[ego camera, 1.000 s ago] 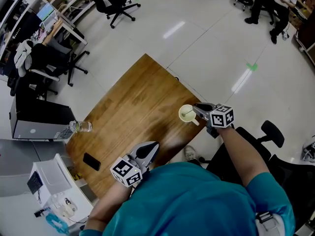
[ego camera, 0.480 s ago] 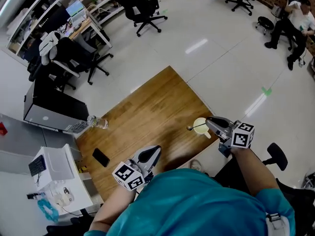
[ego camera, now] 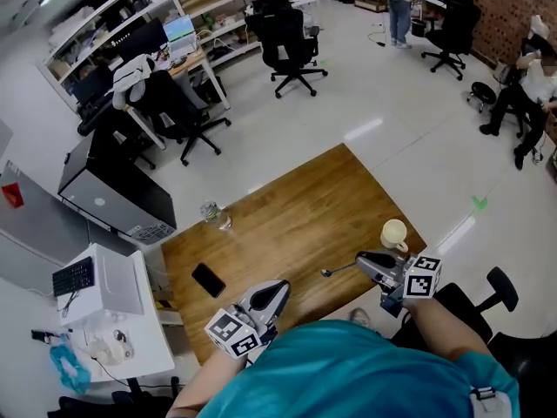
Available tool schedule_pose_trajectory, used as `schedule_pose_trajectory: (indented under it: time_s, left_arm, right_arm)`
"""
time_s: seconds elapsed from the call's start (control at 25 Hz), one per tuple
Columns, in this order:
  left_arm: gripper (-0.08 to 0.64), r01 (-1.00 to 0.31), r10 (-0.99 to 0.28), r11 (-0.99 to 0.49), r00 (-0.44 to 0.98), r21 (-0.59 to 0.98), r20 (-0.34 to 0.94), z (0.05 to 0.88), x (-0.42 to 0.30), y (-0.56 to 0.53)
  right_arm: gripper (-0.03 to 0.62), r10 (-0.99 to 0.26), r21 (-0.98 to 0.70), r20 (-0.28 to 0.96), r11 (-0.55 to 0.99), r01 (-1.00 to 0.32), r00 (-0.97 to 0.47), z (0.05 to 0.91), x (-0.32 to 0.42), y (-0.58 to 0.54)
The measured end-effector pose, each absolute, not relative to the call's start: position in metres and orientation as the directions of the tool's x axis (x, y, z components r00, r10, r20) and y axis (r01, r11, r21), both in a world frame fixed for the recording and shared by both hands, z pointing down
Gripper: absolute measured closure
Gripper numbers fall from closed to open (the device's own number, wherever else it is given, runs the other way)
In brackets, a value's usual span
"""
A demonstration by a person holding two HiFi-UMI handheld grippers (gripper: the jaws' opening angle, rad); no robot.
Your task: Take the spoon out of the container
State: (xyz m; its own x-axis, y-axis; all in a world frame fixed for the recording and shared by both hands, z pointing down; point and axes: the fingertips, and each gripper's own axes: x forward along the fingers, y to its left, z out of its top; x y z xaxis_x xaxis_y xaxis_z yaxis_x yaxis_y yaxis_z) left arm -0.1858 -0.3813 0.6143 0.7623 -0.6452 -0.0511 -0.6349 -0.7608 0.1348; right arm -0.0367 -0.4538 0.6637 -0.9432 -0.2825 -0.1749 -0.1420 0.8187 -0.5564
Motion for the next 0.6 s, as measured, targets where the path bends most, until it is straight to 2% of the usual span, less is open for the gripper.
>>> schedule_pose_trajectory:
  time_s: [0.16, 0.36, 0.48, 0.6]
  left_arm:
    - [0.563, -0.617, -0.624, -0.78, 0.778, 0.107, -0.066, 0.598, -0.247, -0.282]
    - [0.563, -0.636, -0.653, -0.754, 0.752, 0.164, -0.085, 0.586, -0.311, -0.217]
    - [0.563, -0.672, -0.688, -0.724, 0.72, 0.155, -0.091, 0.548, -0.278, -0.184]
    - [0.563, -0.712, -0.724, -0.69, 0.683, 0.131, -0.096, 0.535, -0.23, -0.158]
  right_arm:
    - [0.545, -0.298, -0.582, -0.178, 0.8, -0.144, -0.938, 0.644, -0.098, -0.36]
    - [0.545, -0.268, -0.565, -0.185, 0.816, -0.12, -0.945, 0.605, -0.158, -0.289]
    - [0.545, -0.199, -0.543, -0.199, 0.838, -0.061, -0.96, 0.556, -0.133, -0.256]
    - [0.545, -0.145, -0.523, -0.228, 0.852, -0.004, -0.963, 0.542, -0.089, -0.238]
